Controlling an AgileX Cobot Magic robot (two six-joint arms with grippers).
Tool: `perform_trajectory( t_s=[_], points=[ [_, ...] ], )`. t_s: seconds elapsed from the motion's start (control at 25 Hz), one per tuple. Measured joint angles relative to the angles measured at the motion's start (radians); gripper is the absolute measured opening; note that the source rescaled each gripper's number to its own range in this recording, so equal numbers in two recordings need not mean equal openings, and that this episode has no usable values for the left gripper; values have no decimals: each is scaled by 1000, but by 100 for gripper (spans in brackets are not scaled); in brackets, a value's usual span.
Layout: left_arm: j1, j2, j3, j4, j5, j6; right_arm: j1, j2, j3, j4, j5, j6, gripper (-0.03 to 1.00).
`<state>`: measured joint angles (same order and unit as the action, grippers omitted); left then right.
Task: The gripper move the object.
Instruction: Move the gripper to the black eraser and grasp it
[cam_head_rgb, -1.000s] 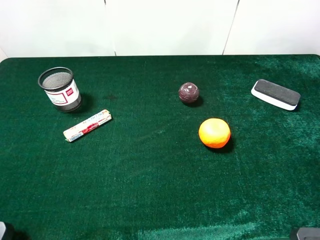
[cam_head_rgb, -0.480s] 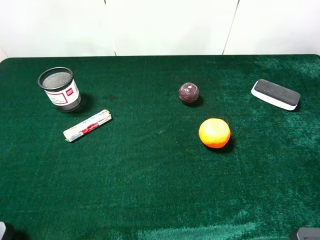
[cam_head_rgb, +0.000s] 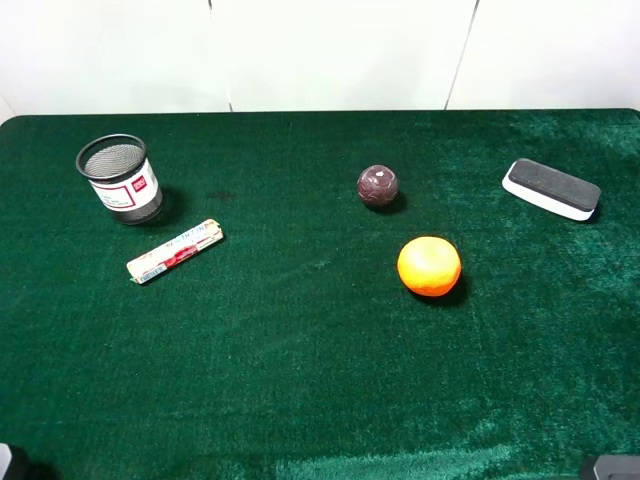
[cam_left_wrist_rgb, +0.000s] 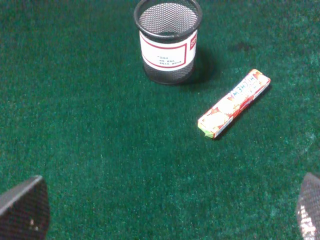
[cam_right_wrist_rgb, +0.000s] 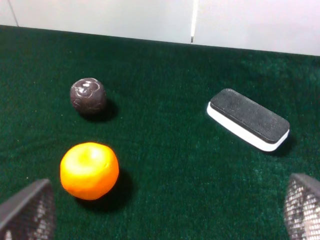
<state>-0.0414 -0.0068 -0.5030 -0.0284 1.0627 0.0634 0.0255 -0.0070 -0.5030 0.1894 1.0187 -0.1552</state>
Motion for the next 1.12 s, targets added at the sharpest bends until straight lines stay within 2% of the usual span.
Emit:
perform_trajectory(
  t_s=[0.16, 0.36, 0.6, 0.88, 1.12],
  points=[
    [0, -1, 0, 0, 0, 0, 0, 55, -39, 0, -9, -20, 100],
    [0, -1, 0, 0, 0, 0, 0, 249, -139, -2, -9, -91, 100],
    [0, -1, 0, 0, 0, 0, 0, 524, -280, -8, 9, -240, 100],
    [0, -1, 0, 0, 0, 0, 0, 864, -476, -35, 75, -458, 100],
    [0, -1, 0, 0, 0, 0, 0, 1147, -673, -94, 144, -560, 100]
  ],
)
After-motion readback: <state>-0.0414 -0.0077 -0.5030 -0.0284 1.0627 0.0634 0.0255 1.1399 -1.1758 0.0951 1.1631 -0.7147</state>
